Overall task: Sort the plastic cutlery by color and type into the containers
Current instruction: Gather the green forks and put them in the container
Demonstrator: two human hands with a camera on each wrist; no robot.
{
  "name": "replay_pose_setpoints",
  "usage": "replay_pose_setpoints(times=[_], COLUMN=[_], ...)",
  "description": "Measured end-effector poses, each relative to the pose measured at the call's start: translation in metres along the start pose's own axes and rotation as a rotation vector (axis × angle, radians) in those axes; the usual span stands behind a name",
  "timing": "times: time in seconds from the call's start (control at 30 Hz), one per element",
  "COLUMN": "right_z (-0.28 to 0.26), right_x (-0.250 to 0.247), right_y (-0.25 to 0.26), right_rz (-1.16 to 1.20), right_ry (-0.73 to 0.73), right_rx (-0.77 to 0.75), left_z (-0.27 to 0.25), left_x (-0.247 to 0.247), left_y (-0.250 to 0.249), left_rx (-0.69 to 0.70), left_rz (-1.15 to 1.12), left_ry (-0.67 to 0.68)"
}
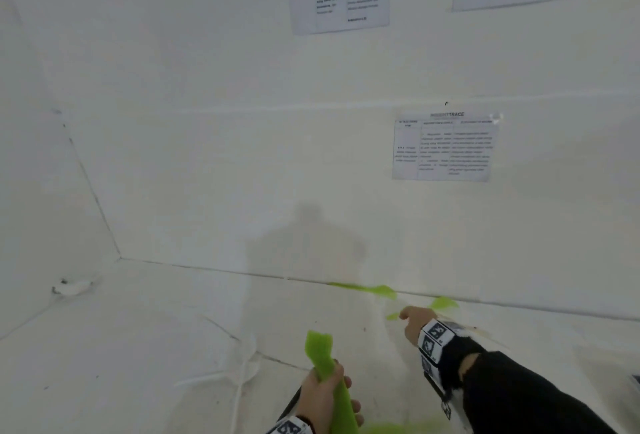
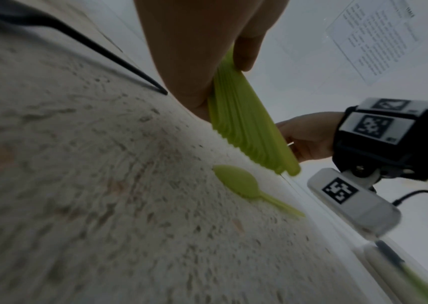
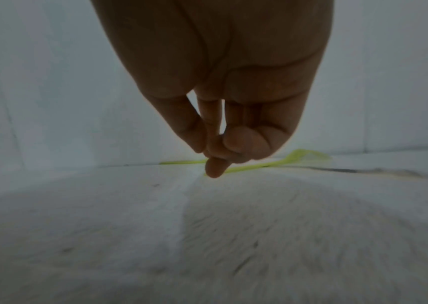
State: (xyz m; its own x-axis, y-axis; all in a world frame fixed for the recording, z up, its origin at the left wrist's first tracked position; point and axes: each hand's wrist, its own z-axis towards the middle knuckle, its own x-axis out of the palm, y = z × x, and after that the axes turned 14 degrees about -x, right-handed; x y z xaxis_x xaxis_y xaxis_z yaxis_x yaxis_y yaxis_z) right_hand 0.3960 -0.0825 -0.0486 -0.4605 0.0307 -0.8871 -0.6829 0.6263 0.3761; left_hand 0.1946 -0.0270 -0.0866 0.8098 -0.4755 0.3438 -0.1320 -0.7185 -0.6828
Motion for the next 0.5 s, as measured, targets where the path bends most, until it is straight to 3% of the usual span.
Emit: replay_pose_setpoints(times=[0.2, 0.5], right_z=[0.034, 0.049], right_x=[0.0, 0.01], right_y=[-0.007, -0.011], right_rz=[0.046, 0.144], right_ry=[-0.088, -0.182], right_rx=[-0.028, 0.067], left_z=[0.012, 0.016], left_x=[0.003, 0.007], left_y=[-0.004, 0.001], left_rx=[-0.036, -0.089], left_rz=[0.006, -0.011], left_ry=[-0.017, -0.032])
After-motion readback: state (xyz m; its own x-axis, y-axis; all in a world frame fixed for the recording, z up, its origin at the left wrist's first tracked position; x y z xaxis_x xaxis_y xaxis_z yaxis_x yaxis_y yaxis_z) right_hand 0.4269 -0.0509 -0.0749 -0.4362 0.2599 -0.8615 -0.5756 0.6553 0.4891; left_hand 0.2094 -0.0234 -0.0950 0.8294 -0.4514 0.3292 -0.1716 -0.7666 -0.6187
